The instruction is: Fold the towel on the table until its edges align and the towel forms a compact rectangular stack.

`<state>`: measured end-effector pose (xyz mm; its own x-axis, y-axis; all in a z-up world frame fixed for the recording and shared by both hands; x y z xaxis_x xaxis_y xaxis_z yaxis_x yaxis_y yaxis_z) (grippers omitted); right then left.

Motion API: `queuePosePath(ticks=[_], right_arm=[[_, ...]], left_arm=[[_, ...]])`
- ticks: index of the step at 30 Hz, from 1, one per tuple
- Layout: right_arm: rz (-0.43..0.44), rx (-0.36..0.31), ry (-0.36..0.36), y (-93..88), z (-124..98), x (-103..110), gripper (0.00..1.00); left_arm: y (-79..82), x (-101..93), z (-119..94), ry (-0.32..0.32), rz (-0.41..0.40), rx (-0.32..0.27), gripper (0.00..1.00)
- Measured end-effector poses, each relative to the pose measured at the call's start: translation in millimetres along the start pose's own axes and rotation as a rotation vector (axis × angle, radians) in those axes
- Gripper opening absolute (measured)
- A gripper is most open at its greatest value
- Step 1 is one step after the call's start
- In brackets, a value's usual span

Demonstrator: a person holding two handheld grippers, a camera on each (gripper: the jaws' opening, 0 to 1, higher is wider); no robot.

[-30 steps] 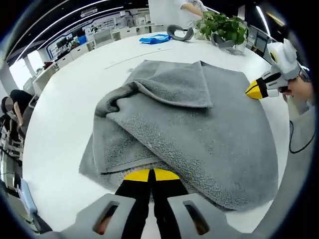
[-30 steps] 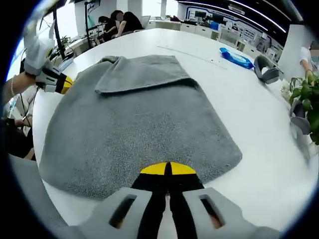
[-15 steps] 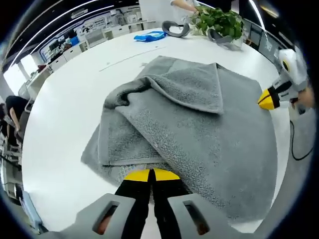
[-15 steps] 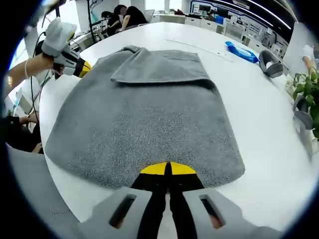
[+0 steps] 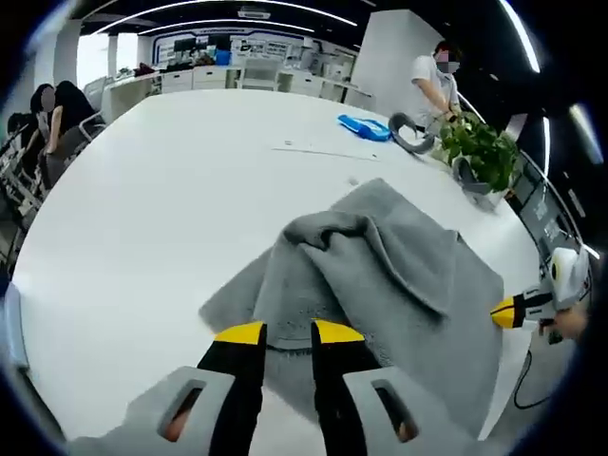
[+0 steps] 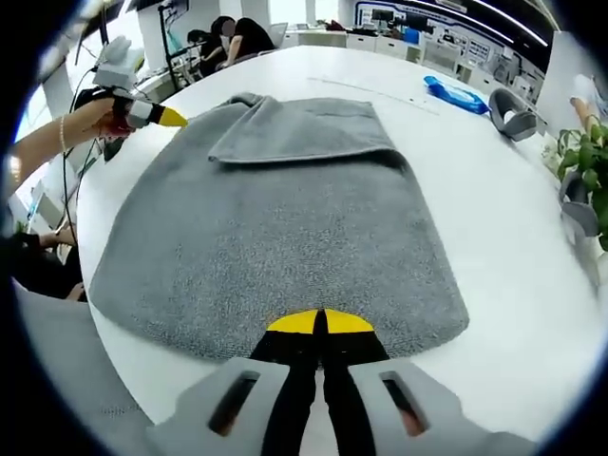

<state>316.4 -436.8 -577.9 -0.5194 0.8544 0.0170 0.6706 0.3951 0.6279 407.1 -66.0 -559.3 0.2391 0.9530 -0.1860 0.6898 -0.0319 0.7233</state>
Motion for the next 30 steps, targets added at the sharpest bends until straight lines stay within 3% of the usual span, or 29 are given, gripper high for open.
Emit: queuePosePath(ticks=[8,14,22,30], right_arm=[[0.01,0.001,0.005,0.7,0.3,-1.2,0.0],[0.015,0.004,0.008,0.7,0.3,-0.9,0.0],[0.021,0.003,0.008,0.4,0.1,-1.0,0.0],[0.023,0.005,0.01,0.7,0.3,-1.8,0.0]], left_arm=[[-6.8,4.8,8.9,0.035,0.013,0.048,0.23],[-4.6,3.5,9.4,0.046,0.072,0.069,0.11],[7.3,12.7,3.0,0.049,0.137,0.09,0.05],[24.9,30.3,4.3,0.102,0.202,0.084,0.05]])
Point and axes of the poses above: the point that each gripper's makers call its tool centre point, and the gripper's own axes: z roughly forward along the fingers, x roughly to its left, y roughly out of its top, the point moved 10 cm from there along -z, roughly backward along the fingers, and after that the axes turned 6 degrees about -x, right-handed, at the moved point
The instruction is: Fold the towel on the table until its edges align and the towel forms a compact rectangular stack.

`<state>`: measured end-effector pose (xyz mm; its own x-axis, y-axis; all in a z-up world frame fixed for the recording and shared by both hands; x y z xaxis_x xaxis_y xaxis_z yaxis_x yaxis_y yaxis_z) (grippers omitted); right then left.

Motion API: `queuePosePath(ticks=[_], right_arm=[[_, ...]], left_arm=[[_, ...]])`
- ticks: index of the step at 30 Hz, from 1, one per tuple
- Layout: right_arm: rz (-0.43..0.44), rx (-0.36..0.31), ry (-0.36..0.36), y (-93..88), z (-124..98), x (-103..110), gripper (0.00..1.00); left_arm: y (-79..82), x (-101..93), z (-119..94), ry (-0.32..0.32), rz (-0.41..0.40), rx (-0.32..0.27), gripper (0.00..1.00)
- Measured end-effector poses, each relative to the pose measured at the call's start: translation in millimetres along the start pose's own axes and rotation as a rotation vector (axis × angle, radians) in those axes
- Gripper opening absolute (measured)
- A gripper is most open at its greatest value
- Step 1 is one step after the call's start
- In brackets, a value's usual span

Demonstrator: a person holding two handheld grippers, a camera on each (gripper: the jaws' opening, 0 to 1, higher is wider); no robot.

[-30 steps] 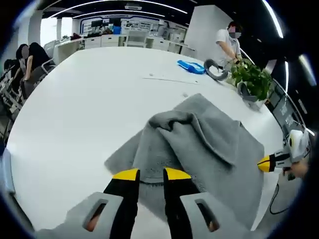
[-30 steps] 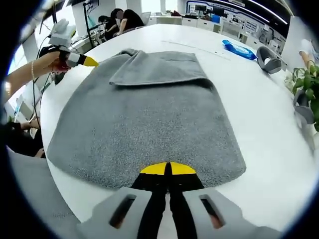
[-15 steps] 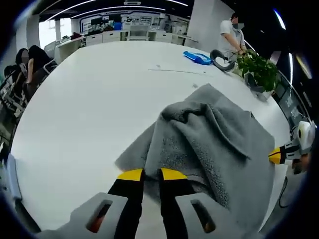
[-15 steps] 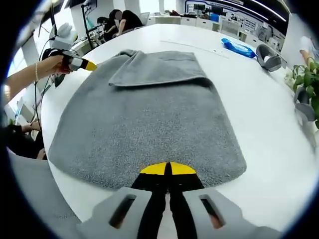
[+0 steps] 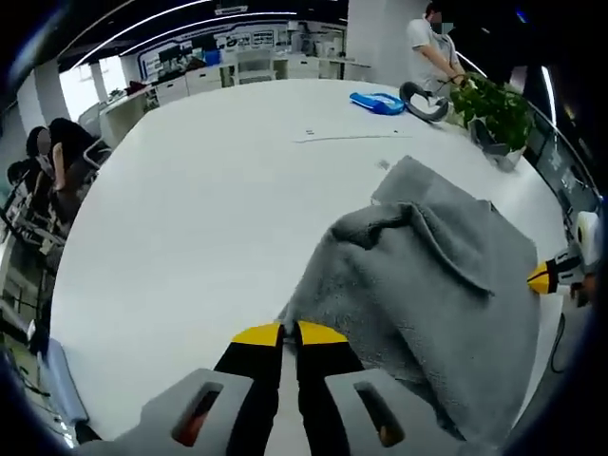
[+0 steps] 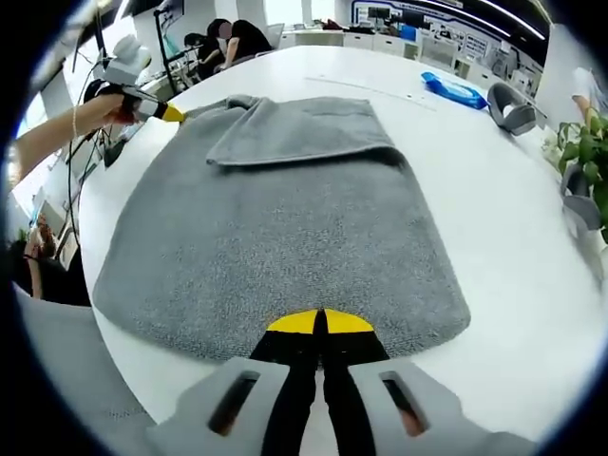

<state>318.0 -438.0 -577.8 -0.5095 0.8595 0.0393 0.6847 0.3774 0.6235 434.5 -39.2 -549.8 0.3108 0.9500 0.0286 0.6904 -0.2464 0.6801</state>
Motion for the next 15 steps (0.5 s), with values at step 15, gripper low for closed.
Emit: queuePosePath(ticks=[15], right_arm=[[0.018,0.0,0.008,0.1,-0.1,-0.4,0.0]], left_arm=[[10.6,11.8,2.6,0.024,0.057,0.02,0.06]])
Point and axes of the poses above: the point that each gripper's makers call its tool centre point, and the gripper's own axes: z roughly forward along the fingers, x roughly to its left, y roughly out of its top, the point moved 10 cm from there along -z, roughly backward along the fingers, and after that the axes turned 6 degrees about -x, right-handed, at the moved point
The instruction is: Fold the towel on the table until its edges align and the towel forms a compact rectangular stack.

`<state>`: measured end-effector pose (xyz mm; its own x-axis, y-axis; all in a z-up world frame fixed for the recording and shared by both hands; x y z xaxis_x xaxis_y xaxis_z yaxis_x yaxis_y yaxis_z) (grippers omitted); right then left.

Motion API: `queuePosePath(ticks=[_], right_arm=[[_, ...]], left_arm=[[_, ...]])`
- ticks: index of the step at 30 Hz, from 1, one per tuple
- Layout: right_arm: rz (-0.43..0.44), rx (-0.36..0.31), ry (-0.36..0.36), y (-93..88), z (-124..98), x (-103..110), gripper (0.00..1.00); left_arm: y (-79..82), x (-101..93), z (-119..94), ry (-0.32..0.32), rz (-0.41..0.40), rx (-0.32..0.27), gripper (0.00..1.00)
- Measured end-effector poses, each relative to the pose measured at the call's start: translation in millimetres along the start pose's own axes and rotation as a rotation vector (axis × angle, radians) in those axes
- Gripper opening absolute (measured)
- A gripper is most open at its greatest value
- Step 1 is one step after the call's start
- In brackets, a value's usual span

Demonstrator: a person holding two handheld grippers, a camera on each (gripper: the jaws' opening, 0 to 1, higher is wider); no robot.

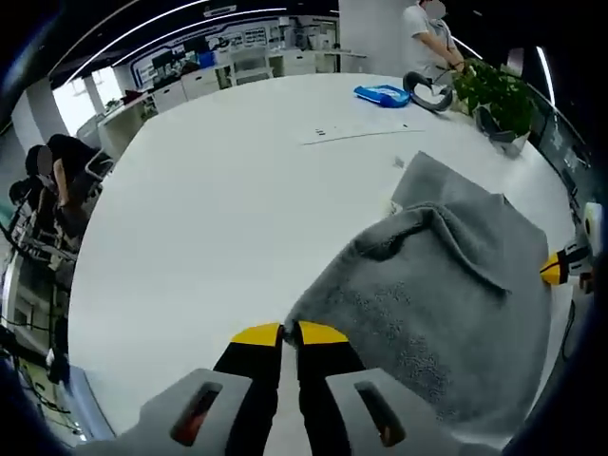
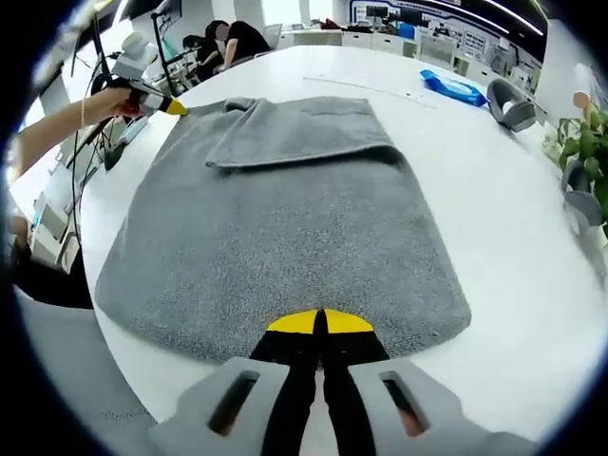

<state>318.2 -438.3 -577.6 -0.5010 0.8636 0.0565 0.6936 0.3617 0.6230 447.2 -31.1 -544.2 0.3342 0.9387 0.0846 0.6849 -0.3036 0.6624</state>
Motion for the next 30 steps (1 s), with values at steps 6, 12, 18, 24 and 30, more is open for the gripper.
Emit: queuePosePath(ticks=[6,12,18,24,30], right_arm=[[-0.012,-0.021,-0.007,-2.4,-1.1,1.9,0.0],[-0.015,0.002,-0.009,0.4,-0.7,2.6,0.0],[-0.007,-0.005,-0.016,-0.8,-1.2,2.8,0.0],[0.01,-0.012,-0.021,-2.0,-1.1,2.8,0.0],[0.025,-0.012,-0.031,-2.4,-1.6,4.5,0.0]], left_arm=[[2.6,-10.0,-22.6,0.03,-0.013,-0.074,0.17],[-14.3,-46.9,-35.9,-0.082,-0.064,-0.091,0.19],[-44.3,-88.3,-34.3,-0.176,-0.101,-0.073,0.2],[-59.1,-115.8,-41.7,-0.216,-0.075,-0.096,0.2],[-67.5,-134.2,-50.4,-0.267,-0.089,-0.103,0.19]])
Point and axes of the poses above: the point that each gripper's makers call its tool centre point, and the gripper's own axes: z roughly forward along the fingers, x roughly to its left, y roughly out of its top, the point moved 10 cm from there along -z, roughly backward along the fingers, and after that the axes turned 6 degrees about -x, right-handed, at the moved point
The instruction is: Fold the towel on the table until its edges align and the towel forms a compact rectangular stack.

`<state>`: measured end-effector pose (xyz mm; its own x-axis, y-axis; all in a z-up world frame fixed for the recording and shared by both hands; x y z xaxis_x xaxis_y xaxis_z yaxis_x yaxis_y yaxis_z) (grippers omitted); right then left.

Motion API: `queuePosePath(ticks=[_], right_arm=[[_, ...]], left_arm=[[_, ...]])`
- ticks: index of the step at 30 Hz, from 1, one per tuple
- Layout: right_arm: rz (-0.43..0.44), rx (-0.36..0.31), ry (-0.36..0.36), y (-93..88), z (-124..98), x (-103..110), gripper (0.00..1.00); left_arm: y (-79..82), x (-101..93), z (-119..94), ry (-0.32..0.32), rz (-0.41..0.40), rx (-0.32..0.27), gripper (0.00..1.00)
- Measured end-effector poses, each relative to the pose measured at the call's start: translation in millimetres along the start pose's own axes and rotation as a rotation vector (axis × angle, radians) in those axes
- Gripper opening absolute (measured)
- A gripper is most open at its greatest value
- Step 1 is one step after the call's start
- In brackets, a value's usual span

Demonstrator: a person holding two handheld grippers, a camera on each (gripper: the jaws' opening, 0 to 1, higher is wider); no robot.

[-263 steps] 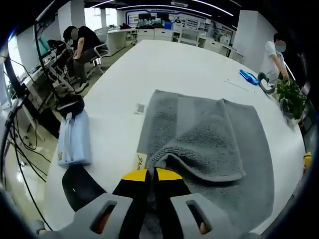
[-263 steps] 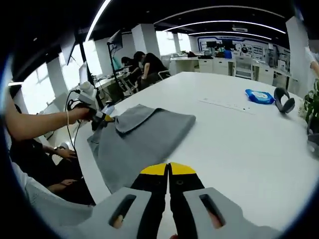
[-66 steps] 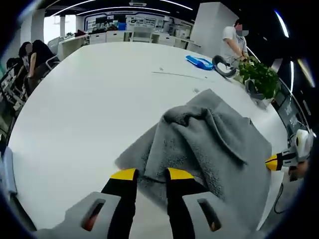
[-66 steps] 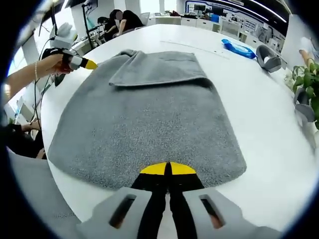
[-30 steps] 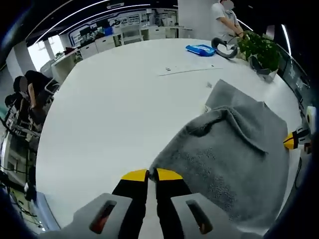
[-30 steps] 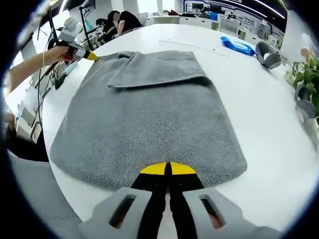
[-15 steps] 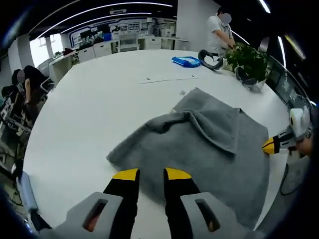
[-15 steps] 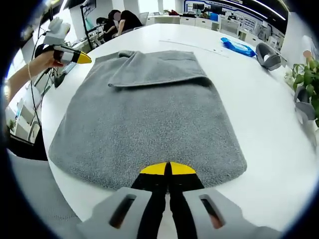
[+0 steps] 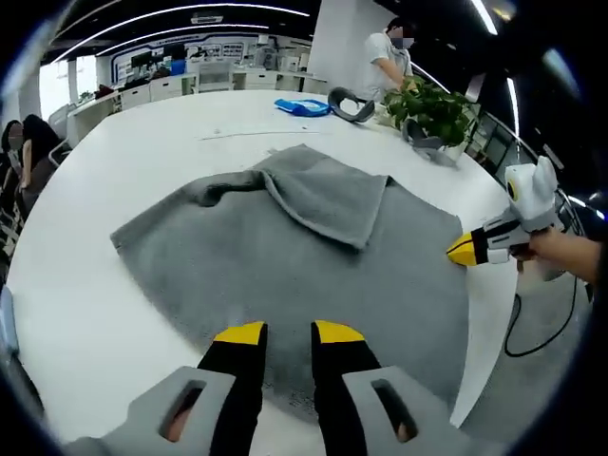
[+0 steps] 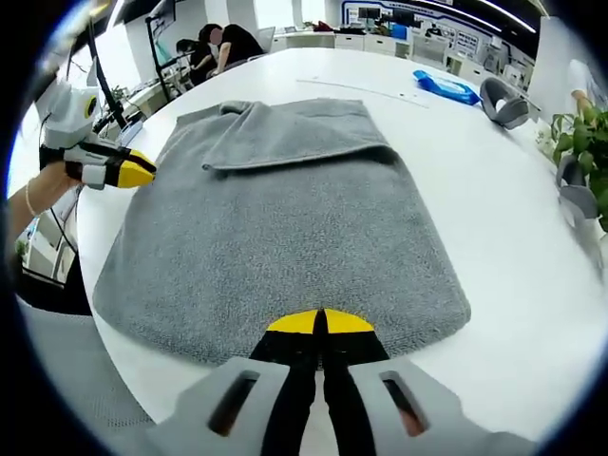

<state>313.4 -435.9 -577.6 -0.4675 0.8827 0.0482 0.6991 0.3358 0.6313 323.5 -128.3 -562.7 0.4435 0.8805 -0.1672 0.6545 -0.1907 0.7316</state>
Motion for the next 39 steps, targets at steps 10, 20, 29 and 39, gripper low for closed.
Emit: queuePosePath(ticks=[10,20,29,39], right_arm=[[0.039,0.006,0.005,-12.9,-9.8,26.2,0.0],[0.002,0.042,0.05,-18.9,-15.1,45.1,0.0],[-0.005,0.059,0.138,-23.4,-18.9,61.8,0.0],[-0.003,0.063,0.212,-28.0,-20.0,76.1,0.0]], left_arm=[[-21.7,-25.9,0.3,-0.003,0.053,0.049,0.19],[-16.1,-11.1,3.4,0.039,0.107,0.085,0.11],[0.4,2.5,15.6,0.052,0.186,0.125,0.09],[18.9,12.4,30.0,-0.012,0.275,0.192,0.09]])
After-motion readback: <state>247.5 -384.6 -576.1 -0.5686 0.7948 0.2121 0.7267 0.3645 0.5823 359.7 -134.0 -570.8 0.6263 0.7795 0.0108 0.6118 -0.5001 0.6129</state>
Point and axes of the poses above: the point that each gripper's makers call its tool centre point, and the gripper's own axes: z roughly forward along the fingers, x roughly to its left, y roughly out of its top, the point moved 10 cm from there along -z, roughly backward along the fingers, and after that the axes turned 6 degrees about -x, right-handed, at the moved point
